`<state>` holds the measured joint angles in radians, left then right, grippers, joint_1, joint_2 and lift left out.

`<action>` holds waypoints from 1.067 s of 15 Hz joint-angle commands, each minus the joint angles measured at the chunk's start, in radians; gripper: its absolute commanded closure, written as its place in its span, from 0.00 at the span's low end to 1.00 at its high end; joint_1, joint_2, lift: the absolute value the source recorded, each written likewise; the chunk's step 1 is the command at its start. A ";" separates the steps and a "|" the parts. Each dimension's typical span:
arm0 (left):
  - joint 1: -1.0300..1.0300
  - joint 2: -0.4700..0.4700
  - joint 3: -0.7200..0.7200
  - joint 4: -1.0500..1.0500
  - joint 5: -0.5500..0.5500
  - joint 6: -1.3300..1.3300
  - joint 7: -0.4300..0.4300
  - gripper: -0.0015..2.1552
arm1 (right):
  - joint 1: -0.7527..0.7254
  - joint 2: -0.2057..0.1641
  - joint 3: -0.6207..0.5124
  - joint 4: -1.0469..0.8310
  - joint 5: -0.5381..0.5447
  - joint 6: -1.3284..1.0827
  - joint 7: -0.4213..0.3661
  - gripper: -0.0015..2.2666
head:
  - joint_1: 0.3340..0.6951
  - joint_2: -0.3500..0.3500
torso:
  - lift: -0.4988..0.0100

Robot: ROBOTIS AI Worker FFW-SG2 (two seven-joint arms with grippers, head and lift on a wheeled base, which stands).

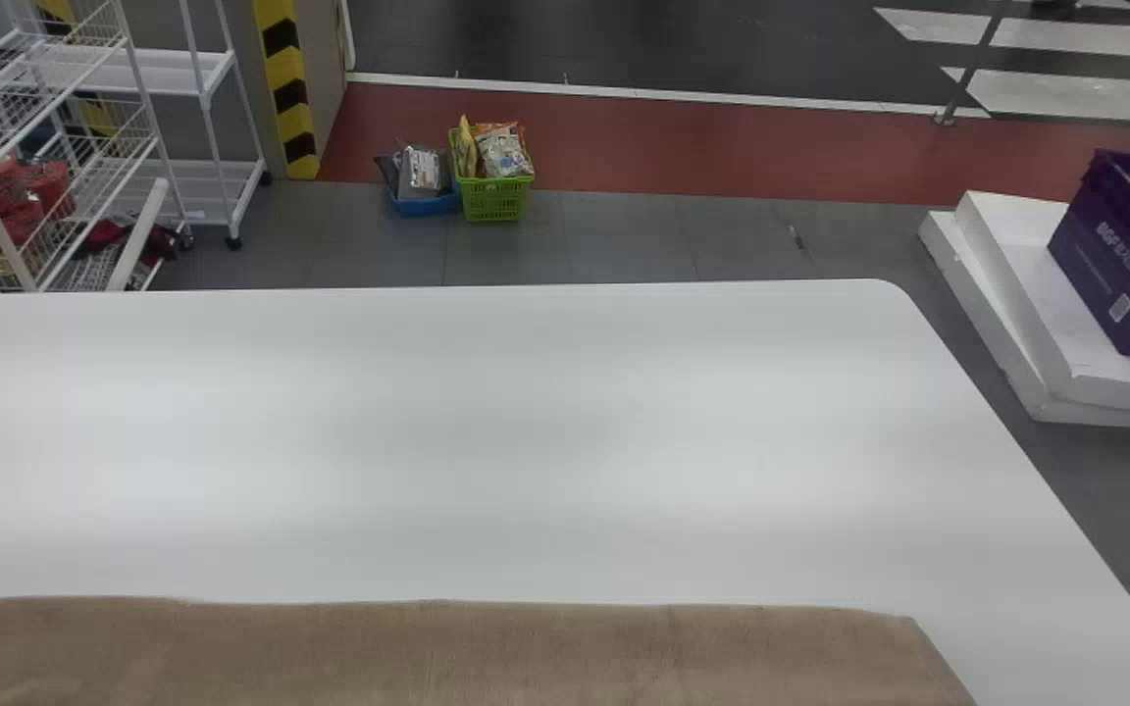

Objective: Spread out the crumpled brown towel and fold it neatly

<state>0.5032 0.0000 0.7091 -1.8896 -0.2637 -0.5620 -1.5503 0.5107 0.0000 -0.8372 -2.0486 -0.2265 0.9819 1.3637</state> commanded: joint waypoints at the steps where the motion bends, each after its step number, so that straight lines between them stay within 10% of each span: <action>1: 0.000 -0.003 0.001 0.001 0.000 0.000 0.001 0.79 | 0.011 0.001 -0.006 -0.010 0.001 -0.007 0.003 0.45 | 1.00 0.32 | 0.73; 13: -0.002 -0.003 0.003 0.018 0.000 -0.009 0.001 0.79 | 0.052 0.001 0.004 -0.038 0.065 -0.081 0.003 0.45 | 1.00 0.29 | 0.73; 14: -0.003 -0.003 0.003 0.021 0.000 -0.009 0.001 0.78 | 0.055 0.001 0.020 -0.038 0.093 -0.105 0.003 0.42 | 1.00 0.29 | 0.73; 16: -0.003 -0.003 0.003 0.024 0.015 -0.009 -0.001 0.45 | 0.058 0.001 0.029 -0.036 0.113 -0.127 0.003 0.08 | 1.00 0.29 | 0.73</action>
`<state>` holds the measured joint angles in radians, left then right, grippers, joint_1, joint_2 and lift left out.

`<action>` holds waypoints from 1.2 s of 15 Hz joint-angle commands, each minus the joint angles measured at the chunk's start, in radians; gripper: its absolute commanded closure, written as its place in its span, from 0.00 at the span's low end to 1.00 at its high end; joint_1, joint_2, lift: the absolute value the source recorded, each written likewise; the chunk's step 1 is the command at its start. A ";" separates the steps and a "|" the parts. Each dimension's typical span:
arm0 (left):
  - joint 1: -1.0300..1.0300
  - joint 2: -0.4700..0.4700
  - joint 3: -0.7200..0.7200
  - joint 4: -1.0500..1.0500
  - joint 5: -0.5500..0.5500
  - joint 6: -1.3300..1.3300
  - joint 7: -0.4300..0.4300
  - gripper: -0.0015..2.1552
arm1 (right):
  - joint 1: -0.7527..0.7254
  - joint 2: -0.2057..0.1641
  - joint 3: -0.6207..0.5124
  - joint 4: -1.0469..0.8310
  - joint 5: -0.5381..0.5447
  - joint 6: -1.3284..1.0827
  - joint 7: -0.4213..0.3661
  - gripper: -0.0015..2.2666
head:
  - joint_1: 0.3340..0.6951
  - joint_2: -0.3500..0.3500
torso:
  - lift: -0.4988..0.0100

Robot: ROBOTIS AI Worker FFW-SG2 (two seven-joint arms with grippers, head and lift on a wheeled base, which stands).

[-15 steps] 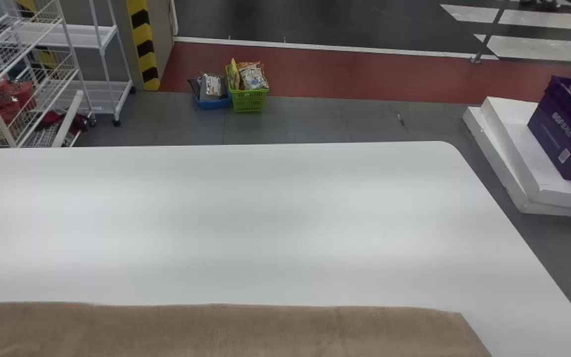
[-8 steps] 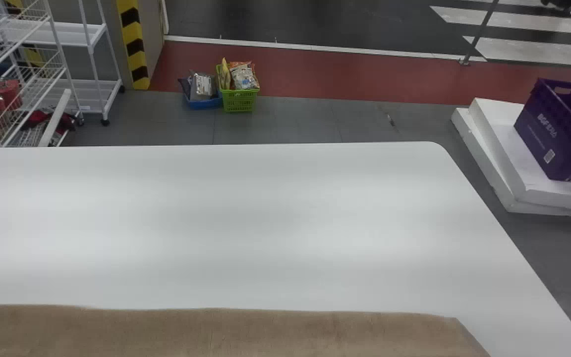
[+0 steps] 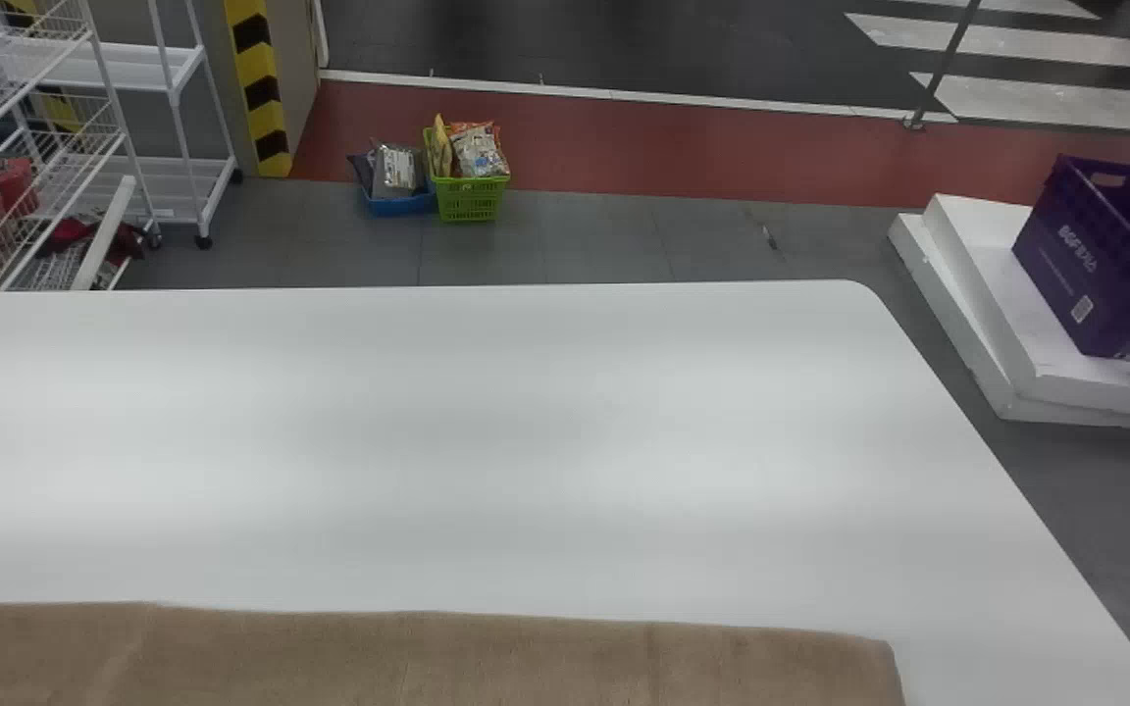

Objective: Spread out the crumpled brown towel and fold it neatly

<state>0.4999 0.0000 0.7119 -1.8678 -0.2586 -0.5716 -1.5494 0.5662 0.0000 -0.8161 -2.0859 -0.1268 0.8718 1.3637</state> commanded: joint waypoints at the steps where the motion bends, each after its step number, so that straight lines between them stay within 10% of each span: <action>1: 0.000 -0.003 0.000 0.002 0.009 0.000 -0.008 0.35 | 0.006 0.001 0.008 0.003 0.016 -0.026 0.003 0.06 | 1.00 0.29 | 0.73; 2: 0.000 -0.003 0.000 0.002 0.010 0.000 -0.006 0.04 | 0.009 0.000 0.008 0.006 0.015 -0.050 0.003 0.03 | 1.00 0.29 | 0.73; 3: 0.000 -0.003 0.001 0.004 0.012 0.000 -0.005 0.00 | 0.009 -0.002 0.002 0.007 0.010 -0.053 0.003 0.03 | 1.00 0.29 | 0.73; 9: 0.000 -0.003 0.017 -0.002 0.035 0.000 -0.001 0.03 | -0.054 0.001 -0.032 -0.013 -0.128 0.051 0.003 0.24 | 1.00 0.31 | 0.73; 13: 0.000 -0.003 0.026 0.001 0.055 0.000 0.003 0.03 | -0.103 0.001 0.017 -0.037 -0.151 0.063 0.003 0.83 | 1.00 0.36 | 0.73; 18: -0.001 -0.003 0.031 0.002 0.059 0.000 0.006 0.03 | -0.164 0.001 0.163 -0.019 0.013 0.079 0.003 0.85 | 1.00 0.52 | 0.73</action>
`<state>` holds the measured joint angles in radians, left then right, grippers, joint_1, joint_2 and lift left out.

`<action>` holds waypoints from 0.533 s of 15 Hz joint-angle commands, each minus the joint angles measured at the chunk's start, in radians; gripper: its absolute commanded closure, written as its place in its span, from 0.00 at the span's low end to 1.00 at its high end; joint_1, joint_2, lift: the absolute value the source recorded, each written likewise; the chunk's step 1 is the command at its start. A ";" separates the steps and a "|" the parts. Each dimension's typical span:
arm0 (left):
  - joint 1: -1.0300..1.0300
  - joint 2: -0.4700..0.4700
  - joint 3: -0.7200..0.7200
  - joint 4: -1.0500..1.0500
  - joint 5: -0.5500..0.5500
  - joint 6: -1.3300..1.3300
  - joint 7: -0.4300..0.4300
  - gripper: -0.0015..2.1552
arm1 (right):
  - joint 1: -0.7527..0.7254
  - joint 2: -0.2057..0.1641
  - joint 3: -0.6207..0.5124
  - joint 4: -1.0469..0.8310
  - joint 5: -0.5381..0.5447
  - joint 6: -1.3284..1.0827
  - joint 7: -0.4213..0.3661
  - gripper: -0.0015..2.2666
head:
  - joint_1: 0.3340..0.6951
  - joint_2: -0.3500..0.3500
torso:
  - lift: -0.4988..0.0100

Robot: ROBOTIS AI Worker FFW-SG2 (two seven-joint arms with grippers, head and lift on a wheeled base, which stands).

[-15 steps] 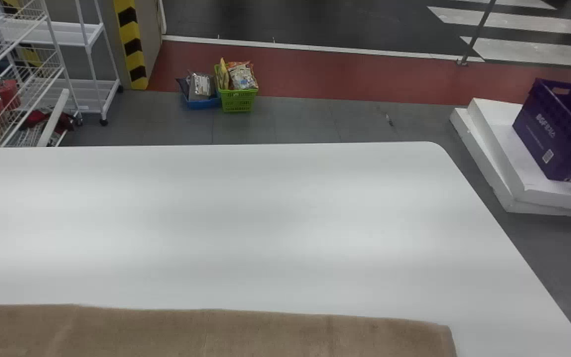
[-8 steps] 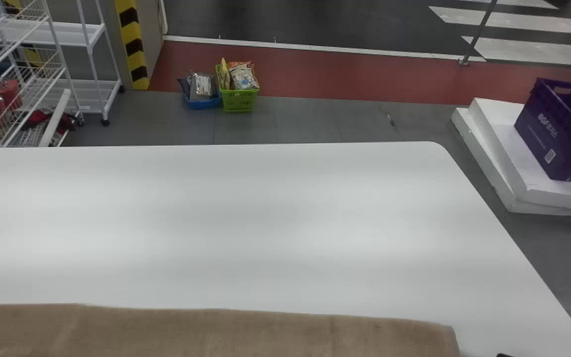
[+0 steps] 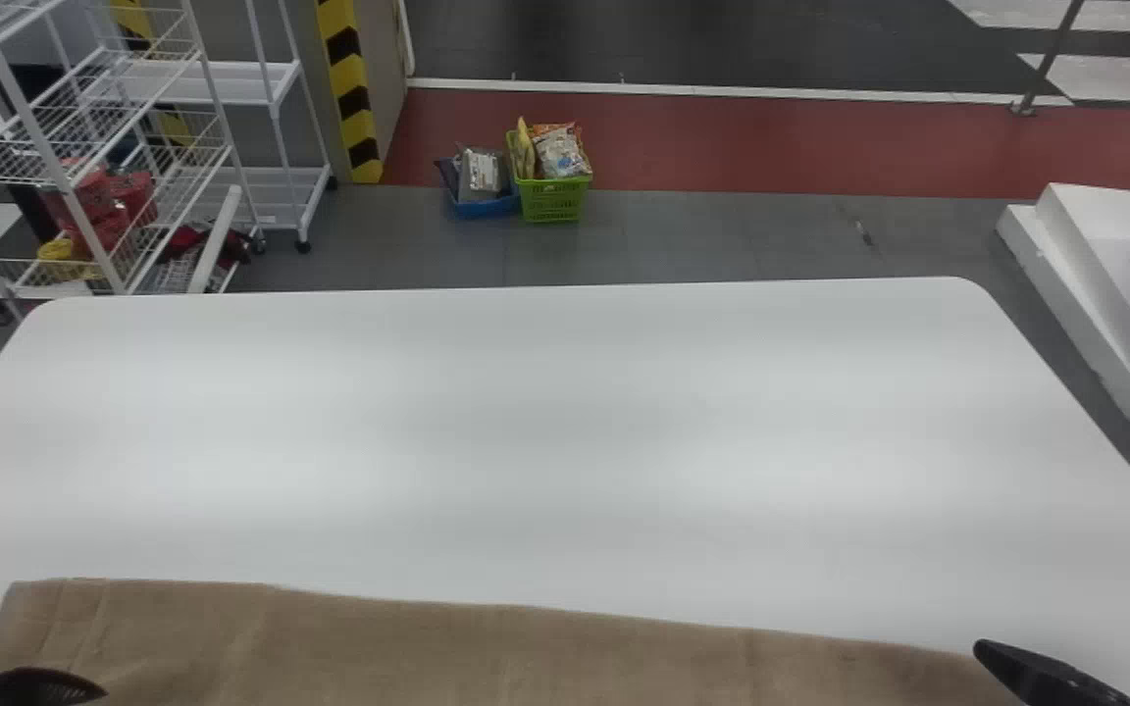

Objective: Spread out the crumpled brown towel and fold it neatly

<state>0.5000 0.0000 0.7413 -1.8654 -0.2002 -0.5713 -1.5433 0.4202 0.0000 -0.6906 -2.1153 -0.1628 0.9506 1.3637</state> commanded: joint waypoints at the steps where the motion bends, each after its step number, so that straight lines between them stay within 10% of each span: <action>1: -0.001 -0.003 0.001 0.000 0.002 0.000 0.000 0.03 | -0.031 0.001 0.052 0.020 0.080 -0.003 0.003 0.85 | 1.00 0.54 | 0.73; 8: -0.001 -0.003 0.003 0.003 0.002 0.000 0.002 0.03 | -0.070 -0.002 0.109 0.113 0.229 -0.009 0.003 0.85 | 1.00 0.59 | 0.73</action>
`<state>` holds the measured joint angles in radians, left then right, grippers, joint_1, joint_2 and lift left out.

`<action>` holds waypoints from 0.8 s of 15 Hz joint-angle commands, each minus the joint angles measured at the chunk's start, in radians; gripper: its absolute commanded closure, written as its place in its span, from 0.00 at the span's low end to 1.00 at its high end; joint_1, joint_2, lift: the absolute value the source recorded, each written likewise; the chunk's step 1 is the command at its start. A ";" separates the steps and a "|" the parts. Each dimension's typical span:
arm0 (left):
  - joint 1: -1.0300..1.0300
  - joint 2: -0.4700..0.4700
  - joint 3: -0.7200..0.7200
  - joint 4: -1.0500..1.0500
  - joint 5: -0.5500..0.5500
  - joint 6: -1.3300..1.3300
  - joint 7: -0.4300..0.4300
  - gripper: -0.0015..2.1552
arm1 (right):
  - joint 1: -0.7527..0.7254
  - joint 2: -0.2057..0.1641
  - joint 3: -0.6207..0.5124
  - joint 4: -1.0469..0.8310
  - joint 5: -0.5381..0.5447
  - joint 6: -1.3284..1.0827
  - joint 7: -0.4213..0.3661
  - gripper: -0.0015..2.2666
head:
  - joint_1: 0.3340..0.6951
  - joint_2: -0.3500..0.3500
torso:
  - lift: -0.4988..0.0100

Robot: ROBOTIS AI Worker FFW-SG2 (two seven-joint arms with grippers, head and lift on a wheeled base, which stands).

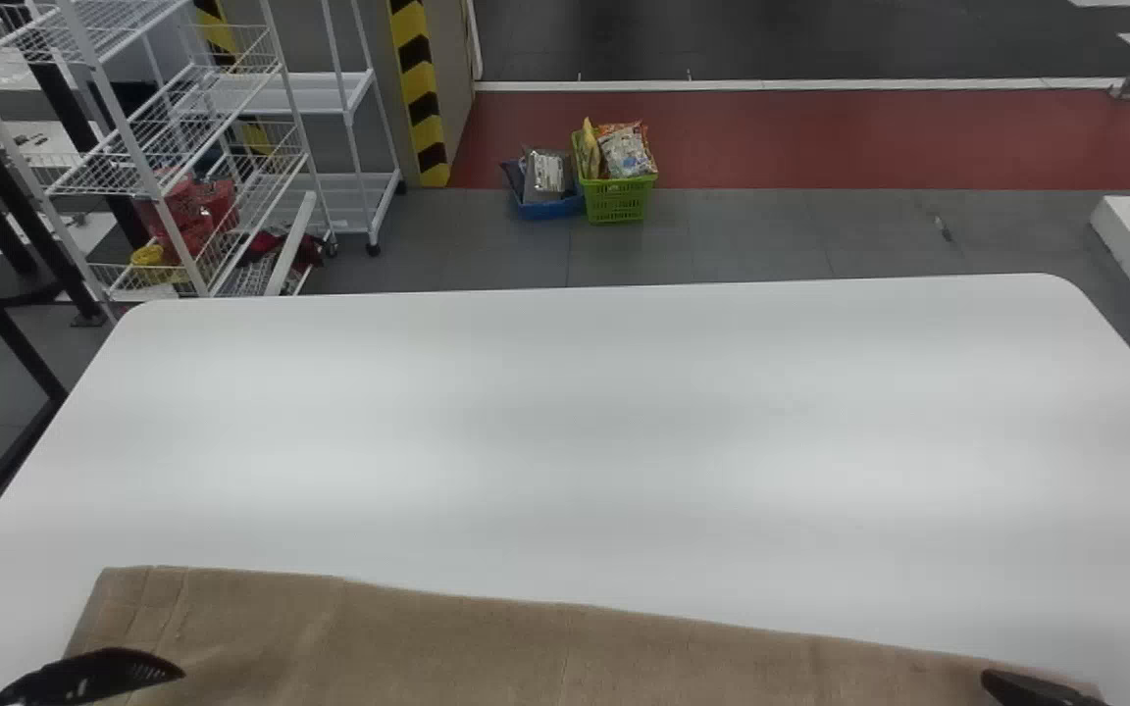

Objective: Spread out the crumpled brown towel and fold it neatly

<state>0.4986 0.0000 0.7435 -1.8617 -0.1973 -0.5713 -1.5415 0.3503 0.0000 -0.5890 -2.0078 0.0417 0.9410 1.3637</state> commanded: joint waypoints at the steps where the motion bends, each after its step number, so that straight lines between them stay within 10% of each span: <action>1: 0.000 -0.003 0.000 -0.001 -0.001 0.000 0.000 0.03 | -0.001 -0.006 0.018 0.012 0.041 0.000 0.003 0.85 | 1.00 0.59 | 0.73; 12: -0.003 -0.003 0.017 0.010 0.010 0.000 0.000 0.03 | -0.166 -0.041 0.081 0.142 0.145 0.123 0.003 0.85 | 1.00 0.61 | 0.73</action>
<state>0.4967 0.0000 0.7554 -1.8545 -0.1909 -0.5713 -1.5416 0.2146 -0.0344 -0.5222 -1.8897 0.1637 1.0341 1.3637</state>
